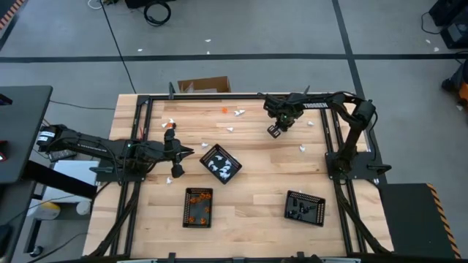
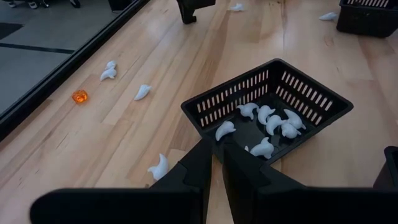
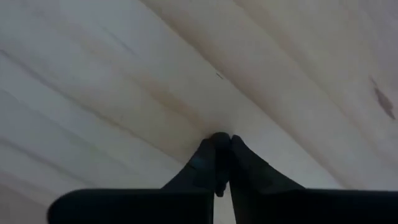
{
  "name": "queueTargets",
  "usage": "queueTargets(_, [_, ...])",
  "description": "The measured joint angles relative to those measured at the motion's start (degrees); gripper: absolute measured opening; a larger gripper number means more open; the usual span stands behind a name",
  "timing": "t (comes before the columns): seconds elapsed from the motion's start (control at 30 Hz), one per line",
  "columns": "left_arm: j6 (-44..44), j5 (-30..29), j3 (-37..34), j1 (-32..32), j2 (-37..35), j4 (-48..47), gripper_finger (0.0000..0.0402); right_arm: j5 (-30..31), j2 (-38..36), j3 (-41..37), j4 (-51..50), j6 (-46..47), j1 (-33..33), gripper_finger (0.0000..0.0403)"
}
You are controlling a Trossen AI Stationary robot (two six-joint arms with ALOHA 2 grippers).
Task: Sort Halloween decoration
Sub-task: Put the black skeleton toy into the right black basket
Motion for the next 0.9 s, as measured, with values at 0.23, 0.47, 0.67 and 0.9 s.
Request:
queueTargets(0.23, [0.0, 0.0, 0.0, 0.0, 0.0, 0.0, 0.0050, -1.2, 0.3, 4.9, -2.4, -0.1, 3.8, 0.0033])
queueTargets(0.47, [0.0, 0.0, 0.0, 0.0, 0.0, 0.0, 0.0050, -5.6, 0.2, 9.6, -5.5, 0.2, 9.4, 0.0034])
queueTargets(0.67, [0.0, 0.0, 0.0, 0.0, 0.0, 0.0, 0.0050, -9.2, 0.2, 12.5, -6.8, 2.2, 14.0, 0.0035])
queueTargets(0.9, [0.0, 0.0, 0.0, 0.0, 0.0, 0.0, 0.0050, -20.6, 0.1, 17.3, -18.2, 7.5, 23.2, 0.0036])
